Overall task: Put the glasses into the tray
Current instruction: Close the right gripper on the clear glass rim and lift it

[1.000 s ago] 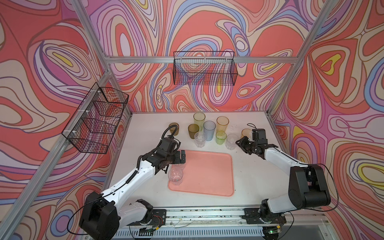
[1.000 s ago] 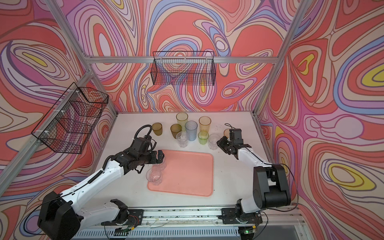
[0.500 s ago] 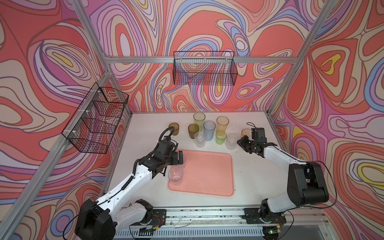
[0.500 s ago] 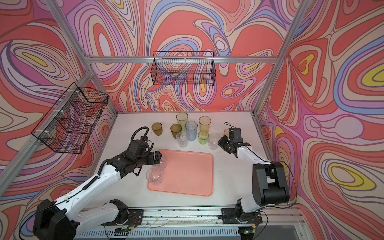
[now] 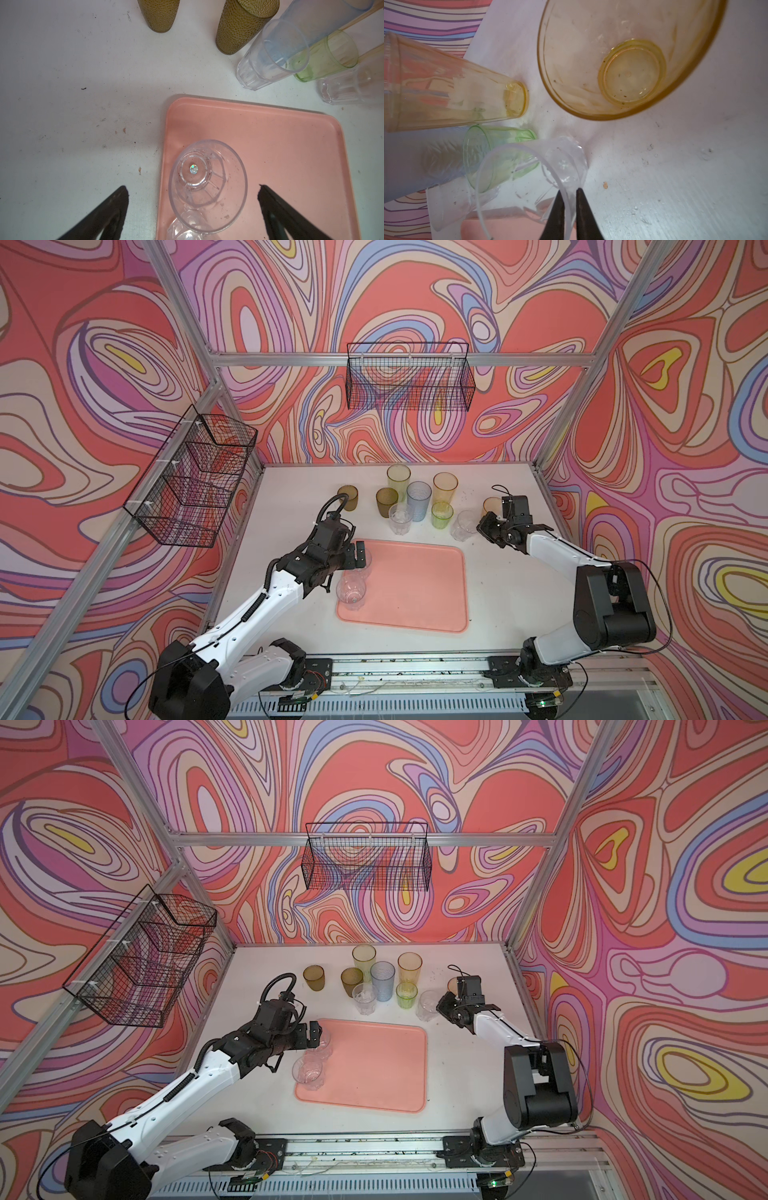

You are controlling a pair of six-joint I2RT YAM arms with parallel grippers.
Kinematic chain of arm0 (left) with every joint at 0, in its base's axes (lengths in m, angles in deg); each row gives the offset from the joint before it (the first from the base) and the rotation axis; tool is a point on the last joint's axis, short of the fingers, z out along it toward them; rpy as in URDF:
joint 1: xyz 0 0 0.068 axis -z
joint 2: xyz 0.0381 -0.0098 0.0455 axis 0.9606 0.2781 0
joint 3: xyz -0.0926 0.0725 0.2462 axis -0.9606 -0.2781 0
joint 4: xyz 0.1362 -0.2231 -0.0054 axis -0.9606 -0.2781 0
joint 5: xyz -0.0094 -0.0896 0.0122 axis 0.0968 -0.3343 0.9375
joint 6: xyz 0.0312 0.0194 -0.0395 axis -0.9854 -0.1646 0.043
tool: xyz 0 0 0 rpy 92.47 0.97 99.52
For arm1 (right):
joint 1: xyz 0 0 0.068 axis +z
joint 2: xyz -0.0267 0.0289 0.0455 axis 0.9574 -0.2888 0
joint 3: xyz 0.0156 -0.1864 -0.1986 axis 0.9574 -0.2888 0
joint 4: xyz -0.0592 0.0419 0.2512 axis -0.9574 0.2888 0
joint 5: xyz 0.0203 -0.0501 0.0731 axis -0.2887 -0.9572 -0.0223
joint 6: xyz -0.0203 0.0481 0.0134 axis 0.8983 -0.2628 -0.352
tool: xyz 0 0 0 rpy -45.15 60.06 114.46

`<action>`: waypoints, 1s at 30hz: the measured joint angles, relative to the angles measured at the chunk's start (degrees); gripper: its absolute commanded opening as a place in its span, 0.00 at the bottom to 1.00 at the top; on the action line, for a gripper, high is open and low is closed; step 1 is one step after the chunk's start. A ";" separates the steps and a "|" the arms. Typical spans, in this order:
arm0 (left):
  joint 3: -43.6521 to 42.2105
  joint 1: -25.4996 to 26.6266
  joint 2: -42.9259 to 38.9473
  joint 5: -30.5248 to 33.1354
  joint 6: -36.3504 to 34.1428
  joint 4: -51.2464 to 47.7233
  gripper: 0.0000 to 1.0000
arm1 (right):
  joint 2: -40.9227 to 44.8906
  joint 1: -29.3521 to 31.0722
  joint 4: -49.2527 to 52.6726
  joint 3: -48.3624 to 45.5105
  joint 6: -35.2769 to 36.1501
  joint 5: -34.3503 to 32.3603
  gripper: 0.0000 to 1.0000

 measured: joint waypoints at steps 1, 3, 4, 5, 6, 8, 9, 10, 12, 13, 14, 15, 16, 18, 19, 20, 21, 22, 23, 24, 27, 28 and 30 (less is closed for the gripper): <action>0.00 0.00 0.00 0.00 0.00 0.00 1.00 | 0.00 0.00 0.37 -0.02 0.02 0.02 0.04; 0.00 0.00 0.00 0.00 0.00 0.00 1.00 | 0.02 0.00 1.07 -0.04 0.15 0.07 0.00; 0.00 0.00 0.00 0.02 0.00 0.00 1.00 | 0.02 0.00 1.31 -0.09 0.15 0.22 0.00; 0.00 0.00 0.00 0.02 0.00 0.00 1.00 | 0.04 0.00 1.42 -0.13 0.15 0.39 0.00; 0.00 0.00 -0.02 0.00 0.00 0.00 1.00 | 0.11 -0.02 1.44 -0.20 0.13 0.57 0.00; 0.00 0.00 -0.02 0.02 0.00 0.00 1.00 | 0.52 0.00 1.46 -0.63 0.13 0.98 0.00; 0.00 0.00 -0.02 0.00 0.00 -0.02 1.00 | 0.98 0.00 1.66 -0.98 0.13 1.18 0.00; 0.00 0.00 -0.02 0.00 0.02 -0.02 1.00 | 1.44 0.00 1.86 -1.27 0.13 1.29 0.00; 0.00 0.00 -0.09 0.00 0.07 -0.04 1.00 | 2.86 0.00 2.64 -1.81 0.13 1.36 0.00; -0.04 0.00 -0.17 0.00 0.13 -0.04 1.00 | 3.63 0.00 3.15 -1.92 0.13 1.36 0.00; -0.09 0.00 -0.24 0.00 0.37 -0.09 1.00 | 4.70 0.00 3.63 -2.03 0.13 1.36 0.00; -0.09 0.00 -0.28 0.00 0.70 -0.22 1.00 | 5.95 0.00 4.11 -2.14 0.11 1.38 0.00; -0.09 0.00 -0.31 -0.04 1.05 -0.33 1.00 | 7.04 0.00 4.48 -2.23 0.09 1.38 0.00; -0.09 0.00 -0.28 -0.55 1.77 -0.48 1.00 | 9.70 0.00 5.16 -2.51 -0.07 1.46 0.00; -0.09 0.00 -0.28 -1.14 2.12 -0.48 1.00 | 11.08 0.00 5.46 -2.71 -0.13 1.53 0.00; -0.09 0.00 -0.24 -1.81 2.58 -0.48 1.00 | 12.59 0.00 5.95 -2.89 -0.31 1.55 0.00; -0.09 0.00 -0.15 -2.34 2.95 -0.48 1.00 | 13.90 0.00 6.34 -3.10 -0.37 1.57 0.00; -0.09 0.00 0.04 -3.15 3.32 -0.48 1.00 | 15.54 0.00 6.91 -3.37 -0.48 1.60 0.00; -0.09 0.00 0.31 -3.91 3.69 -0.48 1.00 | 17.16 0.07 7.65 -3.61 -0.55 1.55 0.00; -0.09 0.00 0.66 -4.61 4.09 -0.46 1.00 | 18.47 0.11 8.37 -3.74 -0.55 1.55 0.00; -0.09 0.02 2.05 -6.47 5.07 -0.57 1.00 | 22.80 0.63 10.73 -4.24 -0.68 1.46 0.00; -0.09 0.02 2.54 -7.15 5.44 -0.68 1.00 | 24.26 0.96 11.63 -4.46 -0.72 1.38 0.00; -0.09 0.02 3.32 -8.20 6.01 -0.96 1.00 | 26.95 1.79 13.27 -4.98 -0.85 1.01 0.00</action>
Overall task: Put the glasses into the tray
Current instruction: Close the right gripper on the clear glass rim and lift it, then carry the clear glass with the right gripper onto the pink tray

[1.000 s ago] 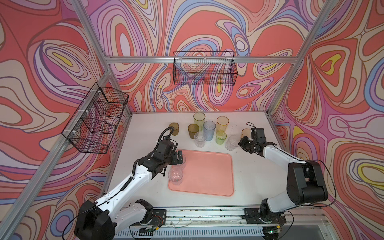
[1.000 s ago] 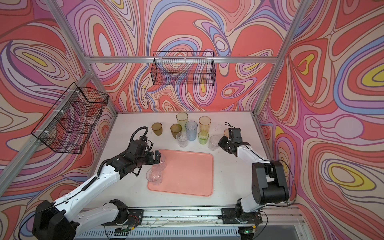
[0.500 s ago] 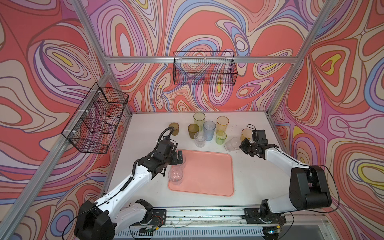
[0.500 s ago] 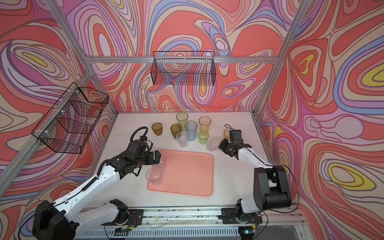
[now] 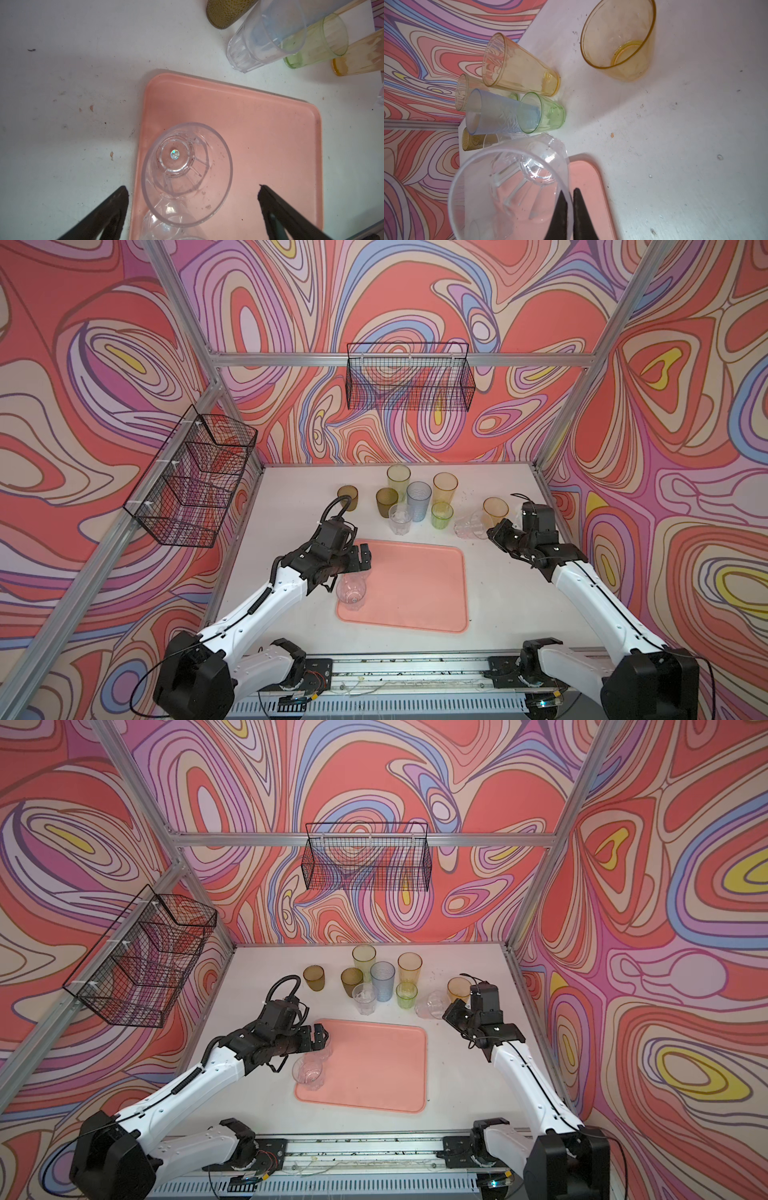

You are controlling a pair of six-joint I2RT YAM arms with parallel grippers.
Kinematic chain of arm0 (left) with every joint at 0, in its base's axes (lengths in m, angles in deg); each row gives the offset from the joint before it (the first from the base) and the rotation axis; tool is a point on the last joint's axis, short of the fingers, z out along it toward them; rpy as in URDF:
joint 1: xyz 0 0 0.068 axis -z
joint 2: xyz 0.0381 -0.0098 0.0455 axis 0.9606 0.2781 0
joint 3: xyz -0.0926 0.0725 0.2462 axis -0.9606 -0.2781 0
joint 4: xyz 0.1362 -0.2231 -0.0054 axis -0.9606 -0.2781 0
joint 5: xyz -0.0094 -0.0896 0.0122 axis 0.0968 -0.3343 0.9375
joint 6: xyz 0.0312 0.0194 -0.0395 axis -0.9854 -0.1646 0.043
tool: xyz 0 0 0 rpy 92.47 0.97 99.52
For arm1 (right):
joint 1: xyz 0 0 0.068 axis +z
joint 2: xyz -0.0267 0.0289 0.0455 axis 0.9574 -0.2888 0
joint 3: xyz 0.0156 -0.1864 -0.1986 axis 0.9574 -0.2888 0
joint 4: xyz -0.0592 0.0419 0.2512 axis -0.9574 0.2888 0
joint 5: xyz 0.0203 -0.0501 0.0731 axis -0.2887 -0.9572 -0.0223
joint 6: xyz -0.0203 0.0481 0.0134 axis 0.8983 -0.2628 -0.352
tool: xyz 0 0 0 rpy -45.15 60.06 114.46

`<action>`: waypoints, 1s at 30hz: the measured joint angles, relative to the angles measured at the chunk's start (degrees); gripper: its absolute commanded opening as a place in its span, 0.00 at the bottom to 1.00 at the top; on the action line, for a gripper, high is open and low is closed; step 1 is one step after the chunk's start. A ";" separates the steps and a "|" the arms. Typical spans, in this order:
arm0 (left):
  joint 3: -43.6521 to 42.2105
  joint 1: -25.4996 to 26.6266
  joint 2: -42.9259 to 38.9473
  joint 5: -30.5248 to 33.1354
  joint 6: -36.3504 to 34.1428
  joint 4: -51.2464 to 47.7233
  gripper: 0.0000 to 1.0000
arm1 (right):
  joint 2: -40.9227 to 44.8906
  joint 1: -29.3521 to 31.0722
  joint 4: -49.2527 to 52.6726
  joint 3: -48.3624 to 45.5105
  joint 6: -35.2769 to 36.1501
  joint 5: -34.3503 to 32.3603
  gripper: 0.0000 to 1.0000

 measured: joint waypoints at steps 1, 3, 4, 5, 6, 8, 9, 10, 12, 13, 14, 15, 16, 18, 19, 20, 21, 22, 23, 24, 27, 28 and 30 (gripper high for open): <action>0.00 0.02 0.33 -0.52 0.31 -0.15 1.00 | 1.22 0.52 0.79 -0.24 -0.11 -0.26 0.00; 0.00 0.04 0.57 -1.42 0.94 -0.52 1.00 | 3.28 1.75 2.32 -0.70 -0.31 -0.98 0.00; 0.00 0.09 0.57 -1.81 1.20 -0.63 1.00 | 4.04 2.43 3.02 -0.85 -0.48 -1.42 0.00; 0.00 0.09 0.55 -2.16 1.49 -0.72 1.00 | 4.68 3.17 3.67 -0.98 -0.68 -1.84 0.00; 0.00 0.11 0.50 -2.38 1.62 -0.81 1.00 | 5.05 3.80 4.13 -1.09 -0.79 -2.23 0.00; -0.22 0.13 0.00 -2.82 1.99 -1.01 1.00 | 5.40 5.57 5.11 -1.20 -1.25 -3.19 0.00; -0.44 0.17 -0.46 -2.99 2.03 -1.16 1.00 | 5.42 6.45 5.33 -1.20 -1.46 -3.56 0.00; -0.72 0.20 -1.11 -3.10 2.03 -1.38 1.00 | 5.38 7.72 5.53 -1.22 -1.84 -4.33 0.00; -1.03 0.22 -2.43 -3.28 2.03 -2.08 1.00 | 5.25 9.90 5.68 -1.22 -2.40 -5.53 0.00; -1.16 0.22 -3.15 -3.26 2.03 -2.38 1.00 | 5.03 10.95 5.68 -1.22 -2.73 -5.92 0.00; -1.25 0.24 -3.89 -3.26 2.03 -2.75 1.00 | 4.72 12.04 5.66 -1.22 -2.95 -6.27 0.00; -1.36 0.24 -4.50 -3.23 2.03 -3.04 1.00 | 4.35 12.96 5.66 -1.22 -3.21 -6.67 0.00; -1.42 0.24 -5.16 -3.19 2.08 -3.41 1.00 | 3.78 14.27 5.66 -1.22 -3.56 -7.48 0.00; -1.42 0.24 -6.08 -2.78 2.23 -4.13 1.00 | 2.73 16.90 5.79 -1.07 -4.02 -8.74 0.00; -1.42 0.24 -6.49 -2.49 2.38 -4.50 1.00 | 2.08 18.56 6.05 -0.79 -4.28 -9.57 0.00; -1.42 0.24 -6.80 -2.32 2.47 -4.83 1.00 | 1.55 19.71 6.29 -0.42 -4.50 -10.23 0.00; -1.42 0.24 -7.10 -2.14 2.62 -5.22 1.00 | 0.83 21.27 6.45 0.04 -4.81 -10.93 0.00; -1.42 0.24 -7.45 -2.01 2.80 -5.64 1.00 | 0.17 22.62 6.49 0.50 -5.01 -11.56 0.00; -1.42 0.24 -7.69 -1.88 2.93 -5.95 1.00 | -0.35 23.80 6.51 0.83 -5.18 -12.13 0.00; -1.42 0.24 -8.00 -1.68 3.10 -6.29 1.00 | -0.92 25.14 6.58 1.29 -5.40 -12.90 0.00; -1.27 0.24 -8.39 -0.94 3.56 -7.43 1.00 | -2.40 29.27 7.08 2.32 -6.21 -15.28 0.00; -1.09 0.24 -8.41 -0.74 3.63 -7.98 1.00 | -2.95 31.19 7.32 2.62 -6.58 -16.15 0.00; -0.66 0.24 -8.57 -0.37 3.76 -8.85 1.00 | -3.63 34.73 7.96 2.89 -7.63 -17.62 0.00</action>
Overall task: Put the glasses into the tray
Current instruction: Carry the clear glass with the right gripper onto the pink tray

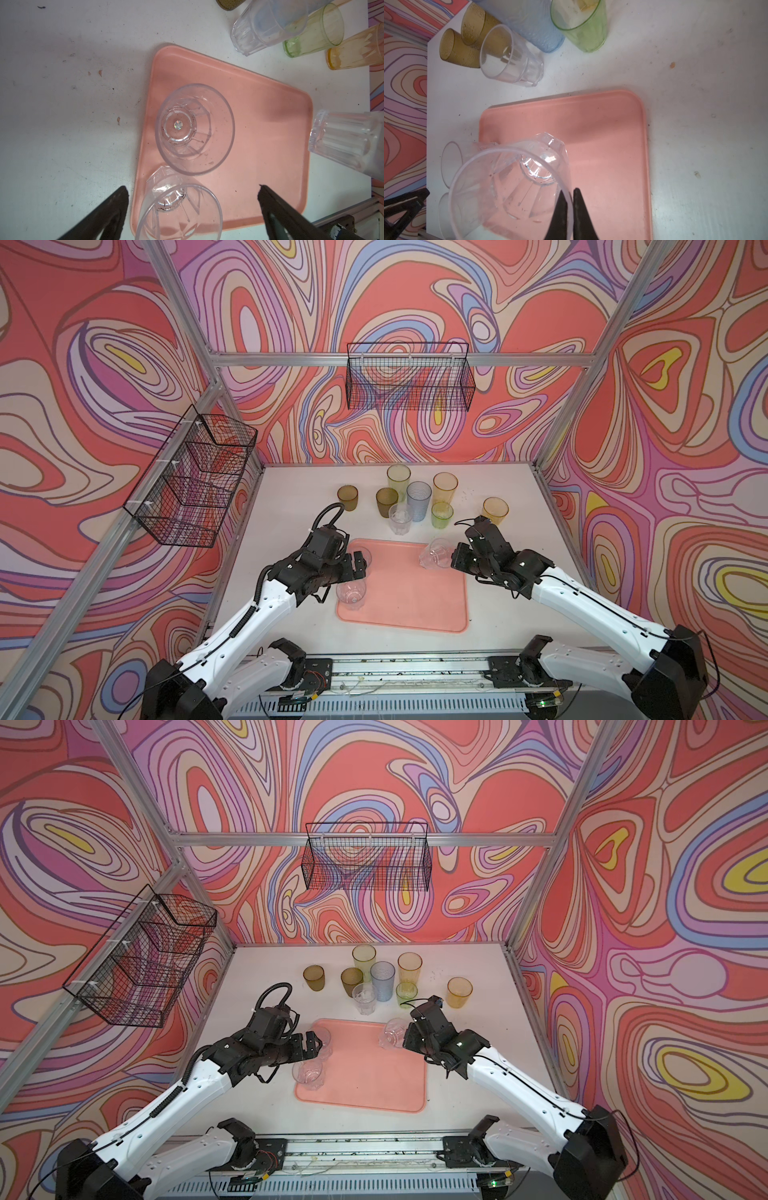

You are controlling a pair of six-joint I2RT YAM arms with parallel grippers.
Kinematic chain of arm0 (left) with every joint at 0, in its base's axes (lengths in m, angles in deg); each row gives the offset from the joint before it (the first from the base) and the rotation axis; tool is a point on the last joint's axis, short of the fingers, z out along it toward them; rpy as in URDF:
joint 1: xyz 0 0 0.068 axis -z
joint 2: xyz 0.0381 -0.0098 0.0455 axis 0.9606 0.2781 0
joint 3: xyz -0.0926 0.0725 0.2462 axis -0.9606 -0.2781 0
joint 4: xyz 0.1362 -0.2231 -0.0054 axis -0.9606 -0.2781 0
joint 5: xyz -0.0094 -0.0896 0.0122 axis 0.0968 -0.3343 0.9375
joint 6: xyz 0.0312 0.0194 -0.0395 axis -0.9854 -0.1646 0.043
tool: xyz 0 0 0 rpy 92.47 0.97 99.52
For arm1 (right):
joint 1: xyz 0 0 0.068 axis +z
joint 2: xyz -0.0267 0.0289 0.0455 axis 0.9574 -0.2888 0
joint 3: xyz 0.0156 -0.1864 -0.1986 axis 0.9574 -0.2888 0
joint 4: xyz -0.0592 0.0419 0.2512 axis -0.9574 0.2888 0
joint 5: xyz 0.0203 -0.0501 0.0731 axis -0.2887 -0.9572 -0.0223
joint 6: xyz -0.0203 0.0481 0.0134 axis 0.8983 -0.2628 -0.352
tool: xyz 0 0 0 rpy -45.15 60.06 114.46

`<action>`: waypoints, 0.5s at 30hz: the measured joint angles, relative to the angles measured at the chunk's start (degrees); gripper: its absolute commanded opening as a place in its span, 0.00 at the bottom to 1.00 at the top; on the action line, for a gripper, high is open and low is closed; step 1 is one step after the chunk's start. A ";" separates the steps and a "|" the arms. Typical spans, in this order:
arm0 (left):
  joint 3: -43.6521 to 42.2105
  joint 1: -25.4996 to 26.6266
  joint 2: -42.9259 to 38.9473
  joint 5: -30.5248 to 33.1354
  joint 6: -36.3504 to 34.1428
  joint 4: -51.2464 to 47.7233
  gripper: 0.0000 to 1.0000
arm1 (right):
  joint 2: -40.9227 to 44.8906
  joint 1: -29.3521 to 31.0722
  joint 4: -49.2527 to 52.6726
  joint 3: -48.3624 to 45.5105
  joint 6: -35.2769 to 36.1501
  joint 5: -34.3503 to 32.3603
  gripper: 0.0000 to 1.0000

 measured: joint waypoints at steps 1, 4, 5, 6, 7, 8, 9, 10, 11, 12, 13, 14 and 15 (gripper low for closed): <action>0.15 0.00 -0.24 0.11 0.09 -0.33 1.00 | -0.28 2.08 0.42 0.07 -0.63 -0.74 0.00; 0.22 0.00 -1.75 0.24 0.61 -0.70 1.00 | -1.36 6.88 1.36 0.31 -2.58 -2.43 0.00; 0.22 0.00 -2.19 0.24 0.74 -0.74 1.00 | -1.92 8.33 1.70 0.57 -3.10 -3.08 0.00; 0.22 0.00 -2.62 0.22 0.83 -0.76 1.00 | -2.64 9.77 2.10 0.96 -3.67 -3.76 0.00; 0.22 0.00 -2.97 0.22 0.83 -0.76 1.00 | -3.69 11.43 2.69 1.68 -4.39 -4.57 0.00; 0.22 0.00 -3.19 0.20 0.85 -0.76 1.00 | -4.57 12.66 2.95 2.34 -4.85 -5.29 0.00; 0.22 0.00 -3.28 0.17 0.85 -0.79 1.00 | -5.62 14.10 3.19 3.10 -5.44 -5.97 0.00; 0.22 0.00 -3.30 0.17 0.83 -0.81 1.00 | -6.75 15.54 3.28 3.96 -5.90 -6.60 0.00; 0.22 0.00 -3.30 0.17 0.83 -0.90 1.00 | -7.61 16.59 3.37 4.70 -6.34 -7.02 0.00; 0.22 0.00 -3.30 0.20 0.83 -0.96 1.00 | -8.76 17.79 3.43 5.66 -6.86 -7.45 0.00; 0.22 0.00 -3.28 0.24 0.83 -1.01 1.00 | -9.77 18.67 3.50 6.49 -7.32 -7.74 0.00; 0.24 0.00 -3.19 0.44 0.83 -1.11 1.00 | -10.88 19.61 3.67 7.41 -7.91 -8.00 0.00; 0.24 0.00 -3.04 0.81 0.81 -1.40 1.00 | -12.09 20.57 3.96 8.41 -8.41 -8.41 0.00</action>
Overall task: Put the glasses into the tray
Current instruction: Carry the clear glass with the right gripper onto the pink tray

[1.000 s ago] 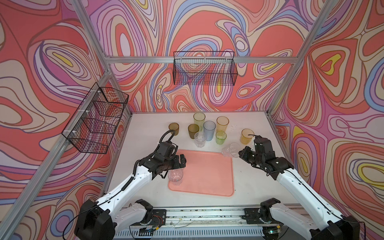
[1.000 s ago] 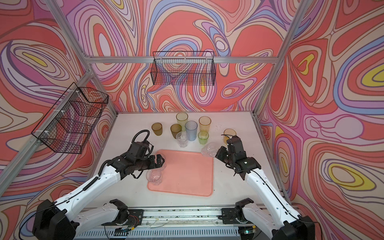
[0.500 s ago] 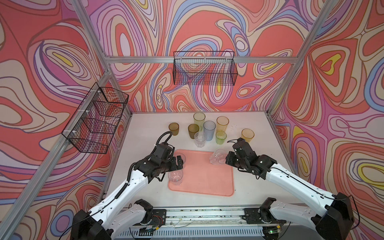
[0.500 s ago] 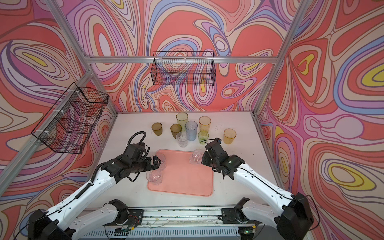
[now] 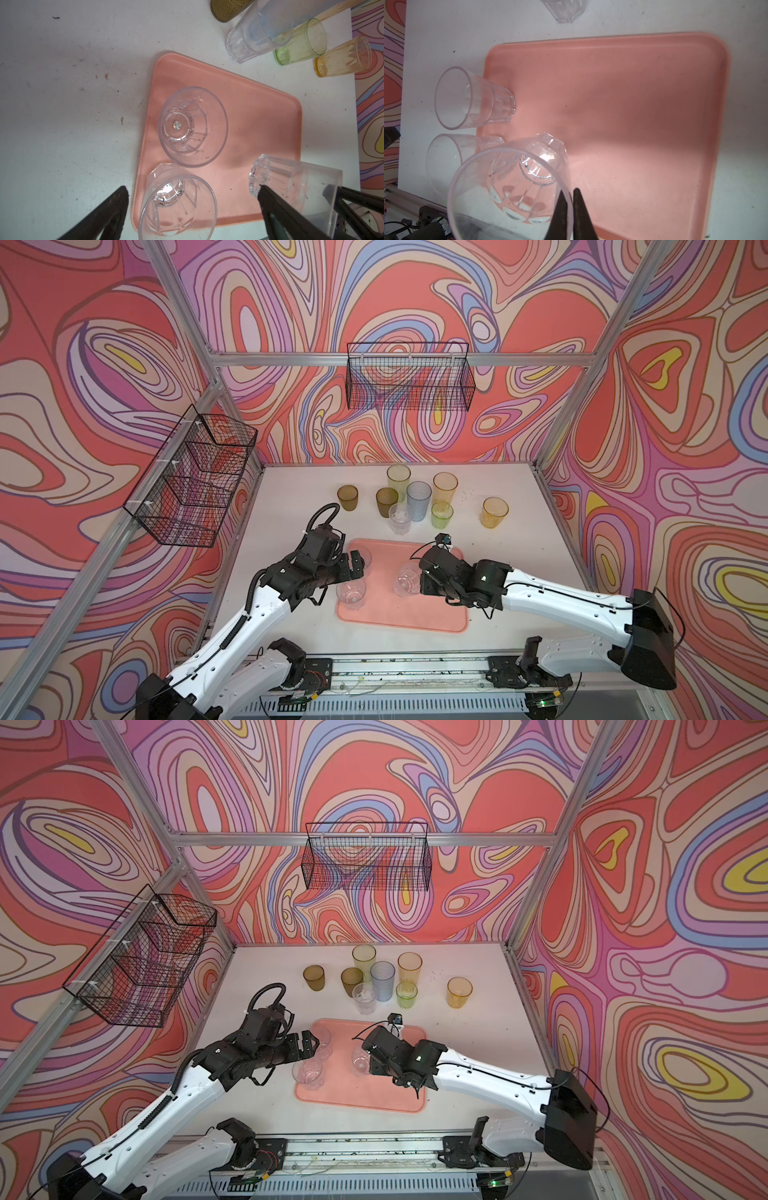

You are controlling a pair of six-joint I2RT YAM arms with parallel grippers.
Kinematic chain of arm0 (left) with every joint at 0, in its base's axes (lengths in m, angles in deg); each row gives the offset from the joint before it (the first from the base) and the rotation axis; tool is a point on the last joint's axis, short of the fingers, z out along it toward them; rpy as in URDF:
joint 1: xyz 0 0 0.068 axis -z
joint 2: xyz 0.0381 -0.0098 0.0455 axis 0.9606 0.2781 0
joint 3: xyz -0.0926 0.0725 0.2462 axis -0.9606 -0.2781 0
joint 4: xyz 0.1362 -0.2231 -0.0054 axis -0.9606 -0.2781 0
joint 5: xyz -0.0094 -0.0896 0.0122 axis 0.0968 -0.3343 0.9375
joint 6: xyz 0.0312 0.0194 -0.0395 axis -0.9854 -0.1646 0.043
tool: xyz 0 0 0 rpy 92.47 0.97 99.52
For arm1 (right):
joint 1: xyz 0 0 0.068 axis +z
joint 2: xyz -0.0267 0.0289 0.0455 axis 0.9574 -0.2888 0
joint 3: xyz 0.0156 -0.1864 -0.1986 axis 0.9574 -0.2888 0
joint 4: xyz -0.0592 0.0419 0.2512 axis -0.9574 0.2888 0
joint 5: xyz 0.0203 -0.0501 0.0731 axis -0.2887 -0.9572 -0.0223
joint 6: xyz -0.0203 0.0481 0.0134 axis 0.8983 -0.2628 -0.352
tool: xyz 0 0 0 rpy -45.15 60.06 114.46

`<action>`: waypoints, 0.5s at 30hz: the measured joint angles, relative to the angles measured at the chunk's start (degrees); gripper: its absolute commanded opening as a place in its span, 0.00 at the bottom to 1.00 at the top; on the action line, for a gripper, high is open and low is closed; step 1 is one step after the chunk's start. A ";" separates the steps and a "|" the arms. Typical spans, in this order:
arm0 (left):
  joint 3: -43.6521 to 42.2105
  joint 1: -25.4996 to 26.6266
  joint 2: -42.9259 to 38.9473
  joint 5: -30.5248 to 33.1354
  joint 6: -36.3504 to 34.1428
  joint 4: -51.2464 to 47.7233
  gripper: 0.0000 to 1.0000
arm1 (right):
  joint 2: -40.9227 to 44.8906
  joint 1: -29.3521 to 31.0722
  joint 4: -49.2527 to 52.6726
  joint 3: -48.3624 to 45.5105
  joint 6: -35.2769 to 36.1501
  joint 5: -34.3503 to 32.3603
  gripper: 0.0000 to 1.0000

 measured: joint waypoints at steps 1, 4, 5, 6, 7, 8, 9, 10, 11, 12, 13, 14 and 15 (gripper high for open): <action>0.02 0.00 0.24 0.37 0.00 -0.33 1.00 | -0.98 0.83 0.20 0.79 -0.44 -0.37 0.00; 0.07 -0.02 0.96 1.18 0.02 -1.27 1.00 | -3.87 3.52 0.52 2.82 -1.68 -0.98 0.00; 0.07 -0.02 0.96 1.31 0.02 -1.49 1.00 | -4.59 4.22 0.59 3.28 -1.97 -1.03 0.00; 0.07 -0.07 0.90 1.36 0.02 -1.62 1.00 | -5.35 4.87 0.61 3.61 -2.25 -1.07 0.00; 0.04 -0.07 0.76 1.36 0.02 -1.66 1.00 | -5.99 5.40 0.63 3.80 -2.51 -1.07 0.00; 0.00 -0.07 0.57 1.38 0.02 -1.66 1.00 | -6.54 5.81 0.61 3.87 -2.73 -1.07 0.00; -0.09 -0.07 0.24 1.42 0.04 -1.66 1.00 | -7.13 6.12 0.61 3.87 -2.95 -1.01 0.00; -0.22 -0.09 -0.11 1.53 0.04 -1.66 1.00 | -7.54 6.34 0.57 3.87 -3.10 -0.90 0.00; -0.35 -0.22 -0.50 1.62 0.04 -1.70 1.00 | -8.09 6.45 0.42 3.87 -3.23 -0.76 0.00; -0.44 -0.31 -0.79 1.70 0.07 -1.73 1.00 | -8.61 6.58 0.20 3.87 -3.39 -0.63 0.00; -0.50 -0.39 -0.96 1.75 0.11 -1.73 1.00 | -9.05 6.64 0.00 3.87 -3.54 -0.59 0.00; -0.59 -0.42 -1.16 1.77 0.17 -1.73 1.00 | -9.60 6.71 -0.02 4.04 -3.63 -0.52 0.00; -0.68 -0.44 -1.27 1.77 0.24 -1.75 1.00 | -10.29 6.80 -0.07 4.28 -3.74 -0.42 0.00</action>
